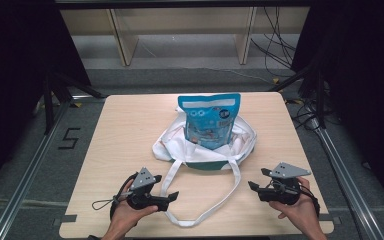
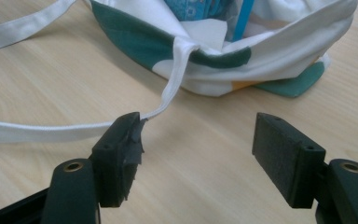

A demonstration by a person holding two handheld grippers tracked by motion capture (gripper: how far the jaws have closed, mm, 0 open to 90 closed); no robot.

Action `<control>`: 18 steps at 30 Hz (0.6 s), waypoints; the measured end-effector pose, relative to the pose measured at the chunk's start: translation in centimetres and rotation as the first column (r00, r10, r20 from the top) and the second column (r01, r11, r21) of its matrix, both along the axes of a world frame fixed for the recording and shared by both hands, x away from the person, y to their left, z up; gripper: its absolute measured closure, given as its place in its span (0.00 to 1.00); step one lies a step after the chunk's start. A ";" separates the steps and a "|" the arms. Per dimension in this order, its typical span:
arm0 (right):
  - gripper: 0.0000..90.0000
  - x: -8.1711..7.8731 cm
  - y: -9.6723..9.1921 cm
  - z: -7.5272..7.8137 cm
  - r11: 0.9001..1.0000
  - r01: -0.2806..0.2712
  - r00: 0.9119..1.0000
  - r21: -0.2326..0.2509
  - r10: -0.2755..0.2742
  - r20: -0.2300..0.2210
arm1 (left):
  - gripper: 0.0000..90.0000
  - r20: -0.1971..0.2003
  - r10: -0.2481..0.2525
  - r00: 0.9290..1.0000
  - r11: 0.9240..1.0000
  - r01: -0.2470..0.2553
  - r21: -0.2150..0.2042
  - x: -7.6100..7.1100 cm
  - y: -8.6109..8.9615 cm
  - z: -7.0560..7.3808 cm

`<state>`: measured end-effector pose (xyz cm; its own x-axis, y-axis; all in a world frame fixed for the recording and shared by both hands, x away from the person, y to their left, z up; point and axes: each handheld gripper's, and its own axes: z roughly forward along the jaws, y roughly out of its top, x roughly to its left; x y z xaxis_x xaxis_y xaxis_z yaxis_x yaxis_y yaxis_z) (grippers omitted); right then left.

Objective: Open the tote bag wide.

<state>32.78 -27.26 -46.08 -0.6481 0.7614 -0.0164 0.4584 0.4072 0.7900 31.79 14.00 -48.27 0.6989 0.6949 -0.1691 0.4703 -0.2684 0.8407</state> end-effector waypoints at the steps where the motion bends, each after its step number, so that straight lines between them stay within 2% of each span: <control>1: 0.37 -0.2 0.0 -0.1 1.000 -0.002 1.000 0.000 0.002 -0.015 | 0.17 0.001 -0.002 1.000 1.000 0.002 0.000 -0.1 0.0 0.0; 2: 0.37 -0.5 0.1 -0.2 1.000 0.012 1.000 0.011 -0.011 -0.020 | 0.17 0.009 -0.019 1.000 1.000 0.019 0.015 -0.1 0.2 0.0; 3: 0.37 -0.5 -0.1 -0.3 1.000 -0.004 1.000 0.001 0.004 -0.005 | 0.17 0.008 -0.018 1.000 1.000 0.018 0.013 -0.2 0.2 0.0; 4: 0.36 -0.7 -0.1 -0.4 1.000 0.001 1.000 0.004 0.000 -0.023 | 0.17 0.005 -0.021 1.000 1.000 0.021 0.018 -0.3 0.3 -0.1; 5: 0.36 -0.8 -0.1 -0.5 1.000 -0.006 1.000 -0.002 0.006 -0.028 | 0.17 0.000 0.000 1.000 1.000 0.000 -0.003 -0.5 0.1 -0.2; 7: 0.36 -1.1 -0.2 -0.8 1.000 -0.009 0.999 -0.023 0.009 -0.032 | 0.17 0.003 -0.015 1.000 1.000 0.015 0.016 -0.6 0.3 -0.2; 8: 0.36 -1.1 -0.3 -1.1 1.000 -0.021 0.999 -0.020 0.021 -0.026 | 0.17 0.004 -0.019 1.000 1.000 0.019 0.021 -0.8 0.3 -0.2; 9: 0.36 -1.5 -0.2 -1.2 1.000 -0.002 0.999 -0.019 0.001 -0.044 | 0.17 0.001 -0.019 1.000 1.000 0.019 0.018 -0.9 0.2 -0.3; 11: 0.34 -1.7 -0.4 -1.3 1.000 -0.011 0.999 -0.029 0.010 -0.035 | 0.17 -0.001 -0.025 1.000 0.999 0.025 0.034 -1.2 0.2 -0.3; 12: 0.34 -1.9 -0.4 -1.5 1.000 -0.014 0.999 -0.027 0.013 -0.045 | 0.17 -0.008 -0.013 1.000 1.000 0.013 0.020 -1.4 0.1 -0.4; 13: 0.34 -2.1 -0.4 -1.5 1.000 -0.008 0.998 -0.023 0.006 -0.064 | 0.17 -0.010 -0.015 1.000 1.000 0.015 0.023 -1.6 0.1 -0.4; 14: 0.33 -2.3 -0.5 -1.7 1.000 -0.002 0.999 -0.019 0.001 -0.054 | 0.17 -0.008 -0.019 1.000 0.999 0.019 0.035 -1.8 0.1 -0.4; 15: 0.33 -2.5 -0.6 -1.8 1.000 -0.008 0.999 -0.020 0.007 -0.049 | 0.17 -0.005 -0.020 1.000 1.000 0.020 0.023 -1.9 0.0 -0.6; 16: 0.33 -2.7 -0.7 -1.9 1.000 -0.012 0.998 -0.017 0.011 -0.057 | 0.17 -0.013 -0.023 1.000 0.999 0.024 0.033 -2.2 0.0 -0.6; 17: 0.33 -3.0 -0.7 -1.9 1.000 0.000 0.998 -0.016 -0.001 -0.064 | 0.17 -0.004 -0.035 0.999 0.998 0.035 0.047 -2.3 0.0 -0.6; 18: 0.33 -3.3 -0.7 -2.0 1.000 0.007 0.997 -0.009 -0.007 -0.079 | 0.17 -0.011 -0.034 0.999 0.999 0.034 0.041 -2.6 -0.1 -0.7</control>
<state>29.45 -28.01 -48.09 -0.6422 0.7660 0.0280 0.5221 0.4104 0.7476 29.21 13.93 -48.93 0.7204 0.6775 -0.1484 0.4693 -0.3187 0.8235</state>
